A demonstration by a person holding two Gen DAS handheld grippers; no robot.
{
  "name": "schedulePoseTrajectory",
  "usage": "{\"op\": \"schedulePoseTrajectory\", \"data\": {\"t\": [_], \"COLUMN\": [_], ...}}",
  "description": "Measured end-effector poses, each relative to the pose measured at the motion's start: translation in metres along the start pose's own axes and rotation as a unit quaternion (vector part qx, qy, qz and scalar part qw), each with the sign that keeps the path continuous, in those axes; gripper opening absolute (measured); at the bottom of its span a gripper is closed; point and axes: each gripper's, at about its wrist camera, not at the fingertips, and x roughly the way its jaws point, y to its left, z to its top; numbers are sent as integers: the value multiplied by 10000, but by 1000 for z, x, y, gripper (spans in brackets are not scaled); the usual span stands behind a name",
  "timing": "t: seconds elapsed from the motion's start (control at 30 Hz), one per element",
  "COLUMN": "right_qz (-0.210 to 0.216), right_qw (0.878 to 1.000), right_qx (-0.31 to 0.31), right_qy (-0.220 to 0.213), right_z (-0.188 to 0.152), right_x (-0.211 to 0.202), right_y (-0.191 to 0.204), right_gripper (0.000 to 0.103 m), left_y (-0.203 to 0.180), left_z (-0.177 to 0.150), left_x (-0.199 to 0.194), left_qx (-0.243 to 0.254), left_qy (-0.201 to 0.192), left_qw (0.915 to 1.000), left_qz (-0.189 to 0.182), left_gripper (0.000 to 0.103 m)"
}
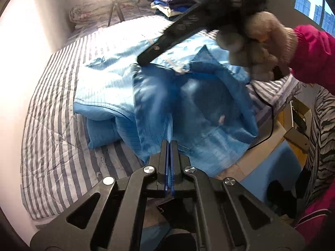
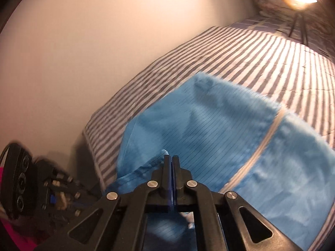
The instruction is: Fold large clothes
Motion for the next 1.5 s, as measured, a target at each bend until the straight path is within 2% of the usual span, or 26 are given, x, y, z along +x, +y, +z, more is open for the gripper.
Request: {"op": "schedulePoseTrajectory", "data": {"t": [0.07,0.2,0.27,0.37,0.43,0.5,0.63,0.73,0.8,0.93,1.0,1.07,1.13,1.2,1.27,1.33,1.43,1.5], "right_qz": [1,-455,-315,-172,-146,-294,-540,-899,-1089,-1899,-1856,-1718,-1786,-1786,-1655,-1642,-1785,-1974], "right_qw": [9999,9981,9985,9985,9966,9944,9910,9897,9877,9756,9728,9723,9728,9737,9738,9739,9708,9640], "right_qx": [124,-15,125,511,719,789,999,959,990,1064,1372,1582,1474,1412,1562,1558,1436,1406], "right_qy": [52,417,426,-84,-379,-635,-710,-576,-533,-297,-176,-92,68,100,31,-190,-712,-1092], "right_z": [4,2,1,0,-9,-26,-65,-84,-84,-84,-98,-116,-129,-133,-134,-130,-114,-100], "right_x": [6,31,27,-14,-46,-79,-110,-109,-106,-98,-97,-94,-91,-98,-111,-125,-152,-167], "right_y": [-6,-2,-3,-14,-19,-19,-20,-20,-26,-55,-67,-70,-64,-58,-59,-57,-56,-59], "right_gripper": [0,0,4,29,29,29,28,28,28,29,29,29,29,29,28,28,32,37], "left_y": [-4,-1,1,11,20,28,45,65,79,111,122,131,141,141,141,147,155,159], "left_z": [0,0,1,4,7,11,22,36,47,62,62,53,36,28,31,39,59,77], "left_x": [-1,5,2,-10,-21,-30,-40,-33,-21,7,21,41,64,69,56,36,17,16], "left_qx": [107,77,9,-237,-447,-543,-649,-863,-1022,-1412,-1443,-1490,-1655,-1609,-1452,-1559,-1537,-1472], "left_qy": [-13,147,143,75,-22,-168,-334,-292,-221,-18,84,409,877,1036,907,590,194,61], "left_qw": [9999,9999,9999,9996,9987,9980,9967,9951,9938,9893,9892,9879,9821,9812,9850,9858,9878,9890], "left_qz": [39,-14,-22,-104,-248,-292,-364,-374,-387,-362,-258,-122,-193,-263,-201,-189,-173,-117], "left_gripper": [0,0,0,0,0,0,0,0,0,0,0,0,0,0,0,0,0,0]}}
